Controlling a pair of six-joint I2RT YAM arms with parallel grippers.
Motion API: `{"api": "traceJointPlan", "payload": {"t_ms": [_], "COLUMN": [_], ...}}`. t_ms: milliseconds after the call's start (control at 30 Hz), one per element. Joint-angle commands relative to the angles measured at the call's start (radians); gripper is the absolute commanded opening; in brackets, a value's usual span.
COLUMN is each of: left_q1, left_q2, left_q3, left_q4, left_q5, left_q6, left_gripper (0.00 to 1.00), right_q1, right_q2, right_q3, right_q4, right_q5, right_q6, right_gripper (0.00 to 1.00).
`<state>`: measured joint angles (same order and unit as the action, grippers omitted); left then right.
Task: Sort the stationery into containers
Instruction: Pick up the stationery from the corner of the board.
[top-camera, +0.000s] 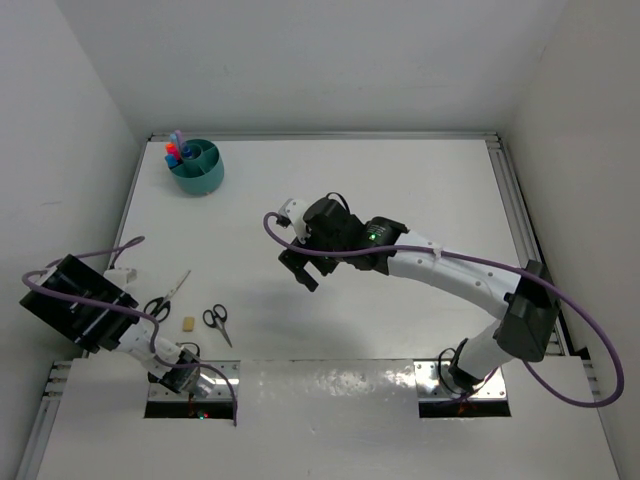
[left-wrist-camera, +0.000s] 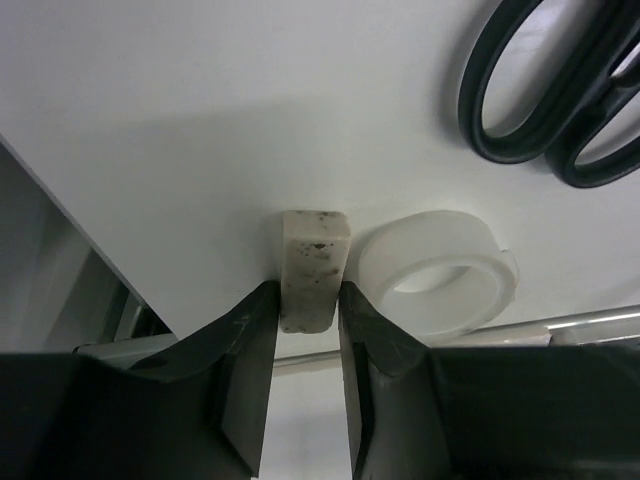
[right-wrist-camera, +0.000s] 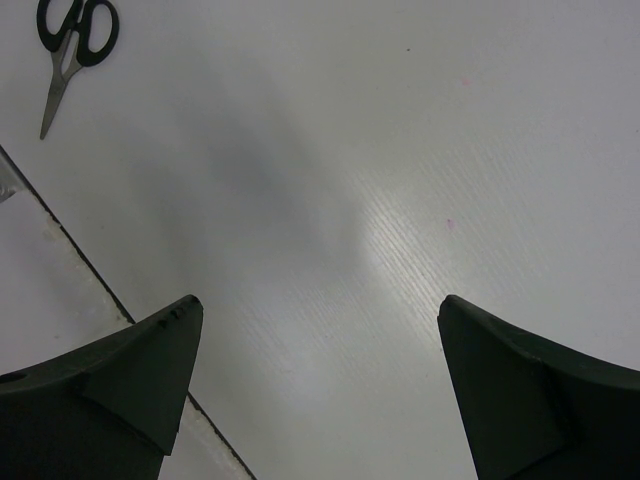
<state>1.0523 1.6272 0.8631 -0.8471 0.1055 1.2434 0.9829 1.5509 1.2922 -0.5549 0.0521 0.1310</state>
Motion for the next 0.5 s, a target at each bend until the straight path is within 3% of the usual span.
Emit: {"api": "traceJointPlan", "payload": {"t_ms": [0,133,233,333,467], "left_q1": [-0.031,-0.029,-0.029,-0.031,-0.046], "left_q2": [-0.018,0.003,0.017,0.008,-0.038], "left_q3": [-0.05,-0.059,-0.035,0.036,0.221], "left_q4": [0.054,0.089,0.088,0.056,-0.064], "left_q5": [0.048,-0.006,-0.006,0.057,0.272], "left_q6": [-0.016,-0.029,-0.053,-0.085,-0.076], "left_gripper": [0.27,0.18,0.02,0.0,0.0], "right_q1": [0.005,0.005,0.007,0.007,0.005], "right_q2": [-0.038,-0.055,-0.061,-0.058,-0.058], "right_q3": [-0.005,-0.028,-0.039,-0.039,-0.044], "right_q4": [0.023,0.032,0.039,0.041,0.042], "right_q5": [0.009,0.018,0.022,0.022,0.02], "right_q6": [-0.011,-0.013,-0.016,-0.016,-0.027], "right_gripper": [0.99,0.99,0.99,0.99,0.99]}}
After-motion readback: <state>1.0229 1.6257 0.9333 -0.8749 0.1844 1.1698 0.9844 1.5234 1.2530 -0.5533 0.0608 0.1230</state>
